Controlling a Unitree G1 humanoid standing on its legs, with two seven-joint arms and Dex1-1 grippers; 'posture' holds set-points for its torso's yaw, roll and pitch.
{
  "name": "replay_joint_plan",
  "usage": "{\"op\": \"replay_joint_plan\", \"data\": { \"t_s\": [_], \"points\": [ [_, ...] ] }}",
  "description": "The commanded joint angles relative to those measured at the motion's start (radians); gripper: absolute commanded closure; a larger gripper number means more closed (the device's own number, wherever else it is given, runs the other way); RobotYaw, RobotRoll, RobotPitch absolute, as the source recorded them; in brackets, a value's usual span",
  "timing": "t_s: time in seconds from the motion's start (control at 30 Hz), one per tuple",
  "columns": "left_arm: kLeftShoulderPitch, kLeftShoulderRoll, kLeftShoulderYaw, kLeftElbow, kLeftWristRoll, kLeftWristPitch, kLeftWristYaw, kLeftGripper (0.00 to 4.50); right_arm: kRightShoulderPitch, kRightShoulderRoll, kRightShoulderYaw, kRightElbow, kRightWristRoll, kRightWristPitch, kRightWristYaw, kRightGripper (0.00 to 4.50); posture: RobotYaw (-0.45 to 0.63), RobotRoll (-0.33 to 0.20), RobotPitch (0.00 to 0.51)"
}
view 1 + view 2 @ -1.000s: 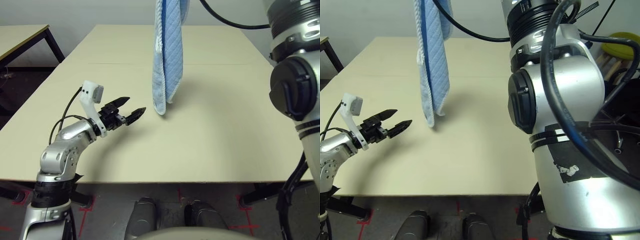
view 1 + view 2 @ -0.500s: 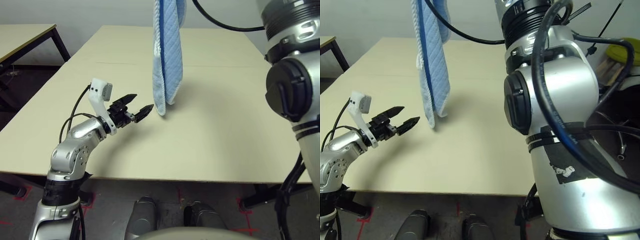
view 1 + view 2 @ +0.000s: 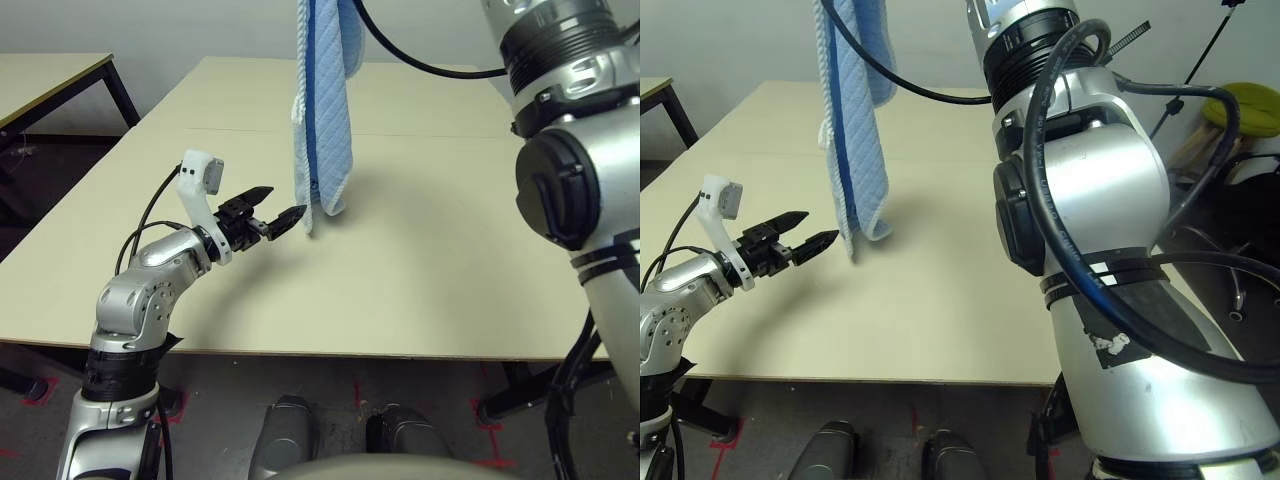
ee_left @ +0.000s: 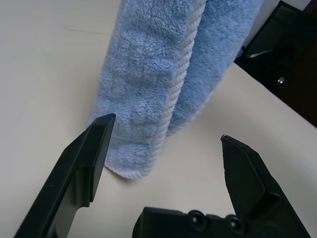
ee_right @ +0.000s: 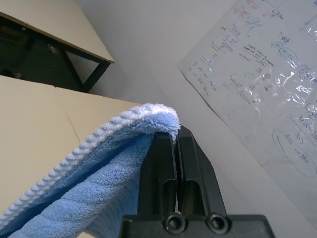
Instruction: Fold the towel and set it aside.
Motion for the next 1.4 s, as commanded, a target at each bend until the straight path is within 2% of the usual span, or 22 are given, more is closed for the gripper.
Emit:
{"op": "replay_joint_plan", "data": {
  "t_s": [0.03, 0.27, 0.5, 0.77, 1.0, 1.4],
  "points": [
    [0.024, -0.016, -0.058, -0.040, 0.004, 0.039, 0.019, 0.00, -0.009, 0.008, 0.007, 0.016, -0.006, -0.003, -0.015, 4.48, 0.18, 0.000, 0.014],
    [0.017, -0.038, -0.140, -0.008, 0.059, 0.039, 0.055, 0.00, -0.014, 0.011, 0.011, 0.019, -0.005, -0.007, -0.021, 4.48, 0.18, 0.000, 0.016],
    [-0.052, -0.087, -0.186, 0.098, 0.143, -0.002, 0.092, 0.00, -0.019, 0.007, 0.006, 0.016, 0.001, -0.007, -0.020, 4.48, 0.17, 0.000, 0.014],
    [-0.071, -0.124, -0.208, 0.169, 0.193, -0.016, 0.099, 0.00, -0.025, 0.004, 0.003, 0.009, 0.006, -0.007, -0.011, 4.48, 0.17, 0.000, 0.006],
    [-0.090, -0.157, -0.181, 0.222, 0.219, -0.020, 0.127, 0.00, -0.032, 0.003, -0.003, -0.001, 0.017, -0.007, 0.004, 4.48, 0.16, 0.000, 0.001],
    [-0.153, -0.175, -0.179, 0.371, 0.298, -0.094, 0.146, 0.15, -0.033, -0.005, -0.002, -0.019, 0.026, -0.003, 0.021, 4.50, 0.15, 0.000, 0.000]
  ]
}}
